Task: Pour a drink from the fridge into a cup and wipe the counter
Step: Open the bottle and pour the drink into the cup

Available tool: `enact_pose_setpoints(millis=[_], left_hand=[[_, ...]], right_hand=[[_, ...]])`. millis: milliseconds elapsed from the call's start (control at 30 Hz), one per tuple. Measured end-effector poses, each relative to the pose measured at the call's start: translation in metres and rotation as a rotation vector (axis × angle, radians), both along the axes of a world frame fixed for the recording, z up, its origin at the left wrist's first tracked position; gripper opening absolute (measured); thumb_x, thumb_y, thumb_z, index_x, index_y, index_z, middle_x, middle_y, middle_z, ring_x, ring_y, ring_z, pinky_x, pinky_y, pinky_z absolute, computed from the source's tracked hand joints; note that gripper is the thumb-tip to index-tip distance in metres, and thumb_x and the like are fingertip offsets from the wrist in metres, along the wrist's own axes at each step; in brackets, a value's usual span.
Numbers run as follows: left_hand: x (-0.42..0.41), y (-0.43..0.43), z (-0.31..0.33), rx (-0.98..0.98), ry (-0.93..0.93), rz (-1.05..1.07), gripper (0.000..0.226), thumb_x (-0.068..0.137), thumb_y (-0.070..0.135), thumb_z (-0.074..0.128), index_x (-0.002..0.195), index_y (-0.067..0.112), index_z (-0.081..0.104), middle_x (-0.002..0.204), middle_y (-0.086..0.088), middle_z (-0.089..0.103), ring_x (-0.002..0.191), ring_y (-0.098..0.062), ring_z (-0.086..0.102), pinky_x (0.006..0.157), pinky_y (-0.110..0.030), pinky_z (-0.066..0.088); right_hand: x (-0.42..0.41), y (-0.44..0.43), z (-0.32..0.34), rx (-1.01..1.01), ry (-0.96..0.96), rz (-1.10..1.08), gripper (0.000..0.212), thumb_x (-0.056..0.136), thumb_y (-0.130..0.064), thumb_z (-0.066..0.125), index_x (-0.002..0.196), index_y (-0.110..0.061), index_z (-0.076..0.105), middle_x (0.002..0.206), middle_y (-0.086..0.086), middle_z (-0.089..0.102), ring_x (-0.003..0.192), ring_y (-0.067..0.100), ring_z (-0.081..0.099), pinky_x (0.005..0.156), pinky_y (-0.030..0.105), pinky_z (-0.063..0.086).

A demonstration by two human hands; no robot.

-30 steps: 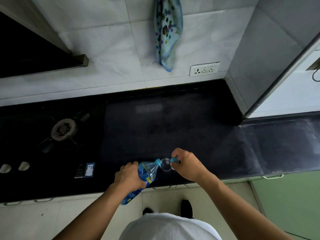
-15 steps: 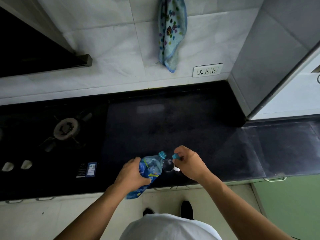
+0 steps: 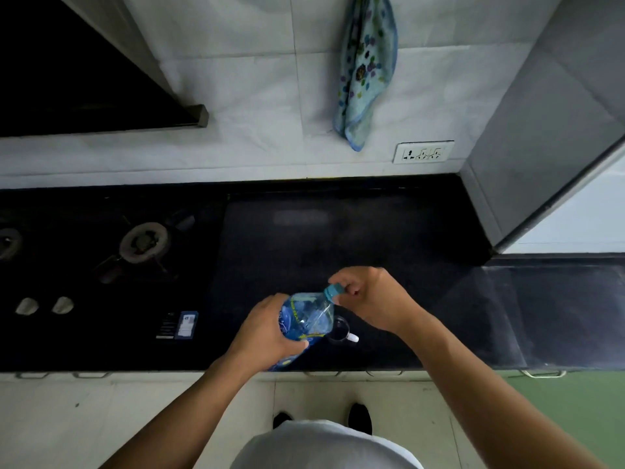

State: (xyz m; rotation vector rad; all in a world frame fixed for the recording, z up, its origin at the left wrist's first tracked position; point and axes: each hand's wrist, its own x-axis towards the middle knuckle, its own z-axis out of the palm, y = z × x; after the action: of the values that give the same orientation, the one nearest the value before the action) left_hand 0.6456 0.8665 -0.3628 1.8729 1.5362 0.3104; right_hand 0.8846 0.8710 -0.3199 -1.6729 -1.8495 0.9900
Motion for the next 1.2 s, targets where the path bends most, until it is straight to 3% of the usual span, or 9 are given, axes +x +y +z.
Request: enact_pose_setpoints(millis=[167, 267, 400, 567, 733, 867, 1033, 1100, 1200], left_hand=[[0.001, 0.003, 0.011, 0.050, -0.034, -0.031, 0.062, 0.052, 0.043, 0.085, 0.107, 0.031, 0.060, 0.101, 0.015, 0.059, 0.094, -0.005, 0.059, 0.080, -0.021, 0.050], [-0.001, 0.008, 0.017, 0.045, -0.060, -0.019, 0.067, 0.051, 0.049, 0.082, 0.112, 0.033, 0.059, 0.104, 0.016, 0.060, 0.096, -0.003, 0.060, 0.081, -0.017, 0.048], [-0.004, 0.012, 0.021, 0.051, -0.079, -0.003, 0.069, 0.050, 0.049, 0.082, 0.113, 0.032, 0.059, 0.106, 0.015, 0.061, 0.094, -0.001, 0.060, 0.078, -0.011, 0.044], [0.000, 0.019, 0.026, 0.116, -0.030, -0.019, 0.066, 0.052, 0.049, 0.082, 0.111, 0.031, 0.059, 0.103, 0.015, 0.060, 0.098, -0.009, 0.058, 0.085, -0.028, 0.051], [-0.013, 0.031, 0.040, 0.031, -0.158, -0.035, 0.065, 0.054, 0.036, 0.089, 0.113, 0.034, 0.061, 0.104, 0.017, 0.064, 0.094, 0.005, 0.062, 0.075, -0.006, 0.044], [-0.013, 0.032, 0.043, 0.103, -0.072, -0.033, 0.067, 0.052, 0.046, 0.082, 0.113, 0.031, 0.059, 0.105, 0.015, 0.061, 0.099, -0.008, 0.060, 0.085, -0.029, 0.053], [-0.037, 0.044, 0.064, -0.142, -0.228, -0.236, 0.069, 0.055, 0.028, 0.093, 0.116, 0.036, 0.062, 0.105, 0.013, 0.070, 0.096, -0.003, 0.069, 0.087, -0.031, 0.058], [-0.039, 0.047, 0.071, -0.223, -0.217, -0.290, 0.069, 0.057, 0.025, 0.094, 0.116, 0.037, 0.062, 0.105, 0.014, 0.072, 0.095, -0.002, 0.070, 0.085, -0.027, 0.058], [-0.025, 0.040, 0.070, 0.075, 0.041, -0.196, 0.071, 0.056, 0.036, 0.089, 0.120, 0.030, 0.059, 0.109, 0.014, 0.063, 0.099, -0.009, 0.062, 0.087, -0.029, 0.053]], right_hand=[[-0.015, 0.009, 0.025, -0.002, -0.351, -0.110, 0.067, 0.093, -0.066, 0.041, 0.054, -0.013, 0.044, 0.051, 0.000, 0.047, 0.048, 0.017, 0.049, 0.049, 0.031, 0.039], [-0.017, 0.008, 0.038, -0.080, -0.228, -0.231, 0.062, 0.095, -0.067, 0.033, 0.067, -0.015, 0.053, 0.062, -0.001, 0.056, 0.059, 0.017, 0.055, 0.055, 0.031, 0.041], [-0.007, 0.009, 0.047, -0.139, 0.039, -0.019, 0.011, 0.091, -0.041, 0.061, 0.099, -0.037, 0.055, 0.073, -0.008, 0.054, 0.061, 0.007, 0.049, 0.060, 0.026, 0.044], [-0.027, 0.014, 0.044, -0.071, -0.176, -0.225, 0.037, 0.091, -0.051, 0.057, 0.075, -0.019, 0.049, 0.063, -0.004, 0.052, 0.052, 0.013, 0.046, 0.048, 0.029, 0.037], [-0.023, 0.012, 0.057, -0.051, 0.198, -0.018, 0.012, 0.090, -0.023, 0.067, 0.097, -0.027, 0.058, 0.068, -0.010, 0.051, 0.059, 0.005, 0.044, 0.058, 0.027, 0.041], [-0.037, 0.017, 0.058, -0.089, -0.153, -0.168, 0.037, 0.090, -0.049, 0.062, 0.079, -0.014, 0.054, 0.064, -0.005, 0.051, 0.053, 0.011, 0.043, 0.047, 0.027, 0.035], [-0.039, 0.011, 0.052, 0.580, -0.242, 0.141, 0.043, 0.094, -0.046, 0.050, 0.067, -0.014, 0.043, 0.061, -0.003, 0.042, 0.053, 0.018, 0.040, 0.051, 0.029, 0.035], [-0.042, 0.011, 0.045, 0.661, -0.263, 0.088, 0.038, 0.095, -0.037, 0.046, 0.064, -0.014, 0.044, 0.061, -0.003, 0.042, 0.053, 0.018, 0.040, 0.052, 0.029, 0.033], [-0.059, 0.020, 0.039, 0.098, -0.306, -0.318, 0.051, 0.095, -0.042, 0.038, 0.055, -0.012, 0.046, 0.055, 0.000, 0.051, 0.054, 0.024, 0.053, 0.053, 0.029, 0.036]])
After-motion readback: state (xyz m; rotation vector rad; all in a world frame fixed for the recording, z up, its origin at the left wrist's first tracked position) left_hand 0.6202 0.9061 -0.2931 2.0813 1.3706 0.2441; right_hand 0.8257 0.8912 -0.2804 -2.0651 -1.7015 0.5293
